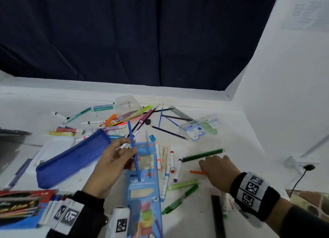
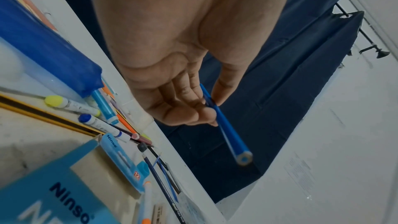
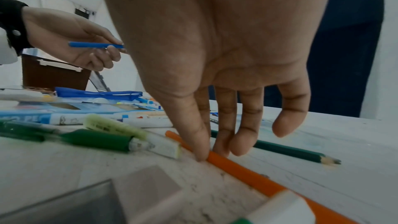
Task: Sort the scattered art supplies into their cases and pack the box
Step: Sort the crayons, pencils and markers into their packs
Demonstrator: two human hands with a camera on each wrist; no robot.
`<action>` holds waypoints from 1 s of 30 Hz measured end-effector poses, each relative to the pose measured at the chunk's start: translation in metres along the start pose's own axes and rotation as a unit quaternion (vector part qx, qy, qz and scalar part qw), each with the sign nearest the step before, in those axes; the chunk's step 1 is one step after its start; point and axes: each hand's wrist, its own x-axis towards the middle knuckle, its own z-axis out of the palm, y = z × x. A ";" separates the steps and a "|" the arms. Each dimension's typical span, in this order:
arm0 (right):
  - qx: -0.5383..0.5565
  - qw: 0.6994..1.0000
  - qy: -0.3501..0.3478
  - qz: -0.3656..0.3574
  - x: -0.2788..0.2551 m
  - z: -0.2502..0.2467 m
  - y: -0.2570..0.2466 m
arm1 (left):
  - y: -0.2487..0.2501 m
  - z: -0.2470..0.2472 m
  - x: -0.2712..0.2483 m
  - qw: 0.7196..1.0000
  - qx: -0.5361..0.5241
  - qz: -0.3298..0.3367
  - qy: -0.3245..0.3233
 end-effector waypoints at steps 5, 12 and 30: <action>0.048 0.995 0.066 -0.059 0.006 -0.006 -0.001 | -0.004 0.003 -0.013 0.999 0.007 0.008 0.041; 0.291 0.908 0.258 -0.159 0.001 -0.048 -0.016 | -0.012 0.000 -0.017 0.996 0.086 -0.004 0.023; 0.794 0.586 0.148 0.063 0.030 -0.055 -0.072 | -0.018 -0.016 0.053 0.964 0.225 -0.078 -0.121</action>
